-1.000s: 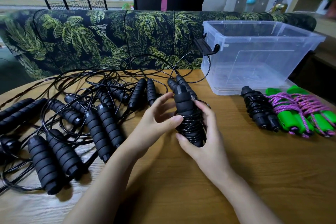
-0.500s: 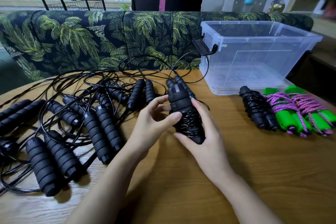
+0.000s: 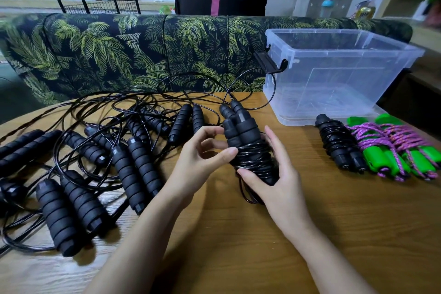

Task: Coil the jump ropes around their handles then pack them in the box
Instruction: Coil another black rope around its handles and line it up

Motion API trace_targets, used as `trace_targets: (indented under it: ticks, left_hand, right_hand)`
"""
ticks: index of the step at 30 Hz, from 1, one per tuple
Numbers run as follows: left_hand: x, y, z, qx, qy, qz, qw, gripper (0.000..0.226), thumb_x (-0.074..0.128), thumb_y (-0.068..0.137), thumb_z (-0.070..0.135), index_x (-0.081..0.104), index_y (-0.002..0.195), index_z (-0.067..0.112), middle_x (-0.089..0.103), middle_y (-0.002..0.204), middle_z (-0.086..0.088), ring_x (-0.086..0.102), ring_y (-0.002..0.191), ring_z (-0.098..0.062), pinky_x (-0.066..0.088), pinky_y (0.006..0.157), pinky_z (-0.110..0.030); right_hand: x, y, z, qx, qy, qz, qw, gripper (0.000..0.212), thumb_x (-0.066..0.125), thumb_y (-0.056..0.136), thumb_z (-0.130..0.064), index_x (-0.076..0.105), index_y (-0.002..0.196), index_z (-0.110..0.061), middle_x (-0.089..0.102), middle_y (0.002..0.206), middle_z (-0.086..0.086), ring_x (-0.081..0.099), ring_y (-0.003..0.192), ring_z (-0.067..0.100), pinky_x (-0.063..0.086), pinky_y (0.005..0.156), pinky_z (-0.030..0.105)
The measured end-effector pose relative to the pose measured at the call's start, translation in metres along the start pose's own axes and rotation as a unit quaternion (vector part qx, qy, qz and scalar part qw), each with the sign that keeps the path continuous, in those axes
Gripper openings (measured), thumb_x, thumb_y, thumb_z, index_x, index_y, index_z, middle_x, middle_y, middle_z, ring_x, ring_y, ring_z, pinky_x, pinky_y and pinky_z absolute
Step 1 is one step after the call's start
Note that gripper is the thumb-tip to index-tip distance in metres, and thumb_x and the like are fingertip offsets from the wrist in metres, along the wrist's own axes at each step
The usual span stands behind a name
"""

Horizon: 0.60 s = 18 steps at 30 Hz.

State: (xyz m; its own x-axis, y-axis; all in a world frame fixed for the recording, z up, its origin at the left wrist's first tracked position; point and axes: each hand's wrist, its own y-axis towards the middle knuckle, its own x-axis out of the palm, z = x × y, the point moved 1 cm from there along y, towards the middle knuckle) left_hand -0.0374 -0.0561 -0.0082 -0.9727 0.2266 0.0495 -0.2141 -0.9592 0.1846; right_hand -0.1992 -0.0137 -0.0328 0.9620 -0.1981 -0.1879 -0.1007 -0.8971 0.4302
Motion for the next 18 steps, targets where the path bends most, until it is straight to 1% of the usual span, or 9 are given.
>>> trace_targets:
  ticks: [1,3,4,5,7,10,14,16,18]
  left_hand:
    - [-0.0005,-0.0001,-0.0001,-0.003,-0.002,-0.001,1.0,0.043,0.074,0.074,0.025,0.058,0.113,0.017,0.072,0.09,-0.002,0.067,0.086,-0.008,0.051,0.074,-0.02]
    - [-0.0009,-0.0004,-0.0015,-0.016,-0.014,-0.005,1.0,0.042,0.074,0.073,0.026,0.058,0.111,0.019,0.073,0.099,-0.007,0.068,0.09,-0.01,0.052,0.074,-0.021]
    - [-0.0011,-0.0003,-0.002,-0.024,-0.022,-0.008,0.999,0.042,0.074,0.073,0.026,0.057,0.111,0.019,0.074,0.1,-0.007,0.069,0.09,-0.011,0.052,0.074,-0.021]
    - [-0.0014,-0.0001,-0.0021,-0.03,-0.028,-0.011,0.999,0.043,0.074,0.073,0.025,0.056,0.112,0.019,0.074,0.098,-0.006,0.069,0.09,-0.012,0.052,0.074,-0.021]
    - [-0.0024,0.001,-0.0011,-0.036,-0.038,-0.017,0.998,0.044,0.074,0.072,0.024,0.055,0.111,0.017,0.074,0.09,-0.001,0.068,0.085,-0.011,0.052,0.074,-0.021]
    - [-0.004,0.0028,0.0012,-0.039,-0.056,-0.015,0.998,0.043,0.074,0.07,0.019,0.056,0.109,0.014,0.071,0.079,0.003,0.065,0.074,-0.008,0.05,0.07,-0.018]
    - [-0.0083,0.0042,0.0022,-0.044,-0.074,-0.019,0.996,0.039,0.072,0.073,0.015,0.057,0.109,0.011,0.069,0.076,-0.001,0.063,0.068,-0.012,0.05,0.072,-0.019]
    - [-0.0075,0.004,0.0014,-0.055,-0.083,-0.01,0.995,0.039,0.073,0.072,0.017,0.059,0.108,0.012,0.069,0.077,-0.004,0.063,0.068,-0.014,0.051,0.072,-0.02]
    - [-0.0049,0.0033,-0.0001,-0.068,-0.086,0.011,0.994,0.041,0.074,0.071,0.018,0.06,0.11,0.014,0.071,0.082,-0.007,0.065,0.068,-0.014,0.051,0.071,-0.019]
  right_hand:
    - [-0.0002,-0.0006,0.0,-0.003,-0.001,0.0,1.0,0.079,0.082,0.078,-0.019,0.041,0.145,-0.031,0.059,0.131,-0.023,0.055,0.122,0.0,0.043,0.096,0.013]
    - [0.0007,-0.0022,0.0012,-0.012,-0.018,0.001,1.0,0.074,0.078,0.077,-0.031,0.044,0.144,-0.031,0.061,0.131,-0.013,0.057,0.123,0.009,0.046,0.101,0.026]
    - [0.001,-0.0025,0.0013,-0.013,-0.019,0.0,1.0,0.073,0.077,0.077,-0.033,0.044,0.143,-0.032,0.061,0.132,-0.01,0.057,0.124,0.012,0.046,0.103,0.029]
    - [0.001,-0.0027,0.0009,-0.01,-0.014,-0.002,1.0,0.073,0.077,0.077,-0.031,0.045,0.143,-0.032,0.062,0.131,-0.009,0.058,0.123,0.012,0.047,0.102,0.029]
    - [0.0004,-0.0019,-0.0018,0.005,0.007,-0.007,1.0,0.071,0.077,0.077,-0.024,0.047,0.14,-0.033,0.065,0.126,-0.01,0.06,0.119,0.008,0.047,0.098,0.022]
    - [-0.0016,0.0008,-0.005,0.036,0.06,-0.025,0.997,0.069,0.08,0.08,-0.014,0.049,0.138,-0.032,0.067,0.123,-0.017,0.062,0.114,0.002,0.047,0.094,0.015]
    - [-0.0057,0.0026,-0.0031,0.06,0.135,-0.039,0.988,0.068,0.074,0.079,-0.022,0.047,0.14,-0.031,0.063,0.131,-0.012,0.058,0.122,0.006,0.047,0.098,0.021]
    - [-0.0066,0.0025,-0.0009,0.064,0.127,-0.048,0.989,0.068,0.073,0.081,-0.027,0.044,0.143,-0.034,0.059,0.136,-0.013,0.054,0.126,0.004,0.046,0.104,0.026]
    - [-0.0053,0.0024,0.0006,0.056,0.073,-0.043,0.995,0.07,0.07,0.085,-0.033,0.038,0.147,-0.035,0.051,0.144,-0.017,0.046,0.131,-0.002,0.04,0.11,0.027]
